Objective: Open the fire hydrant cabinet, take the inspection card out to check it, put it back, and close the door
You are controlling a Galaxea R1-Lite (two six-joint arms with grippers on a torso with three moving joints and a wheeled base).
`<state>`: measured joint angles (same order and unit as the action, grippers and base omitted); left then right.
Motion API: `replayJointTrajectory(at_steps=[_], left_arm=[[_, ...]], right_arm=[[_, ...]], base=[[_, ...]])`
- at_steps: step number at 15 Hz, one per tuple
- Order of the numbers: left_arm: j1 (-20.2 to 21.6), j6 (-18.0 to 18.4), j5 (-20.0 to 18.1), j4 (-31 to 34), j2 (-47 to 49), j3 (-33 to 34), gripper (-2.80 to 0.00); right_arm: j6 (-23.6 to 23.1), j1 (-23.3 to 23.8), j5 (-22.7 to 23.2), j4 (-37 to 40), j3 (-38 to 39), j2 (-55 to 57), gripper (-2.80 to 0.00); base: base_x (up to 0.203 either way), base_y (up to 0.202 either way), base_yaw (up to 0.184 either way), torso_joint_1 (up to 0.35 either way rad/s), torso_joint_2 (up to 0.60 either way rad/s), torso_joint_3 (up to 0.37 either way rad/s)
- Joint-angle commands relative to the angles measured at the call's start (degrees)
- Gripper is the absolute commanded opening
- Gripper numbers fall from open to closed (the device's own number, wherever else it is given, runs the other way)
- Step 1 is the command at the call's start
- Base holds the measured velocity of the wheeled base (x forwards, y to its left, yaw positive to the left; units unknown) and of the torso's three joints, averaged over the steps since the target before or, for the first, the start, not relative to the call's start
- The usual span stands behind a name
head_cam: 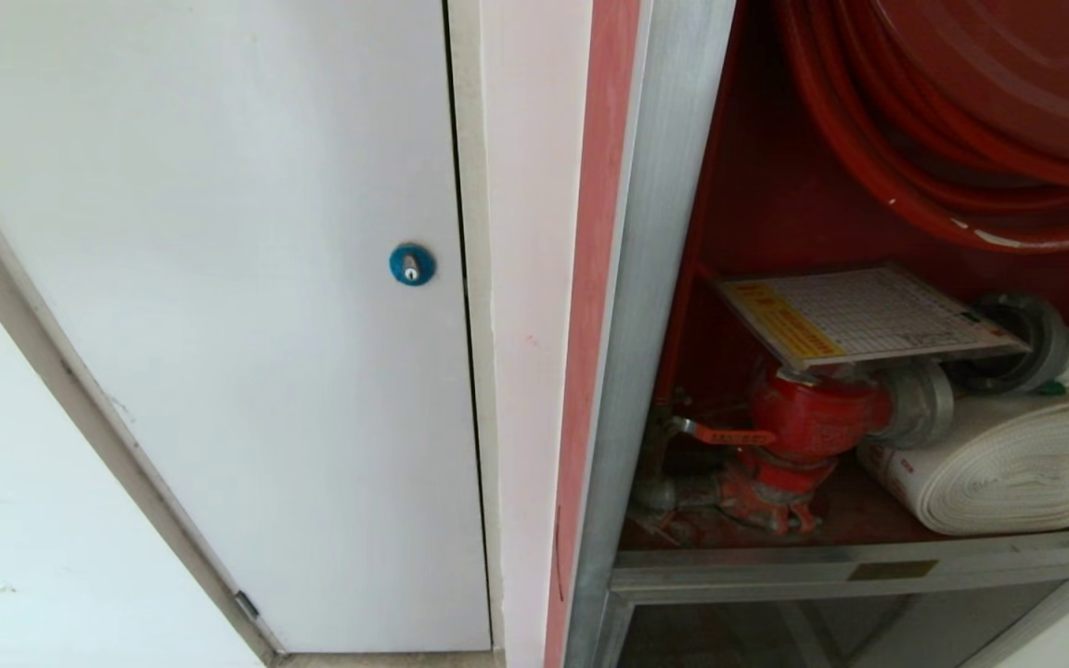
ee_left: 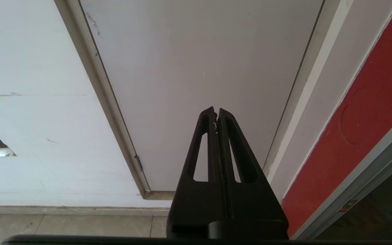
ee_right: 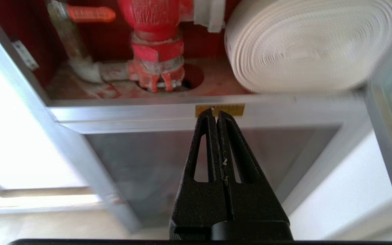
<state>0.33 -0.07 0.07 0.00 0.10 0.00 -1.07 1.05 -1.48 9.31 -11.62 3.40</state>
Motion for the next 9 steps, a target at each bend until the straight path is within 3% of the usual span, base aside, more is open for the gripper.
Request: replayJointTrajectory(at_steps=[1, 4, 9], left_arm=[[0.02, -0.01, 0.01, 0.0, 0.07, 0.08, -2.8], [0.02, -0.01, 0.01, 0.0, 0.08, 0.09, -2.8], [0.02, 0.06, 0.01, 0.0, -0.01, 0.08, -2.8]], right_arm=[[-3.24, -0.07, 0.45, -10.66, 8.37, -3.24, -2.8], [-5.96, -0.08, 1.44, -11.84, 11.68, -3.48, -2.8], [-5.7, -0.08, 3.15, -8.96, 11.7, -3.48, -2.8]], base=[[0.0, 0.0, 0.0, 0.0, 0.0, 0.0], [0.0, 0.0, 0.0, 0.0, 0.0, 0.0], [0.0, 0.0, 0.0, 0.0, 0.0, 0.0]])
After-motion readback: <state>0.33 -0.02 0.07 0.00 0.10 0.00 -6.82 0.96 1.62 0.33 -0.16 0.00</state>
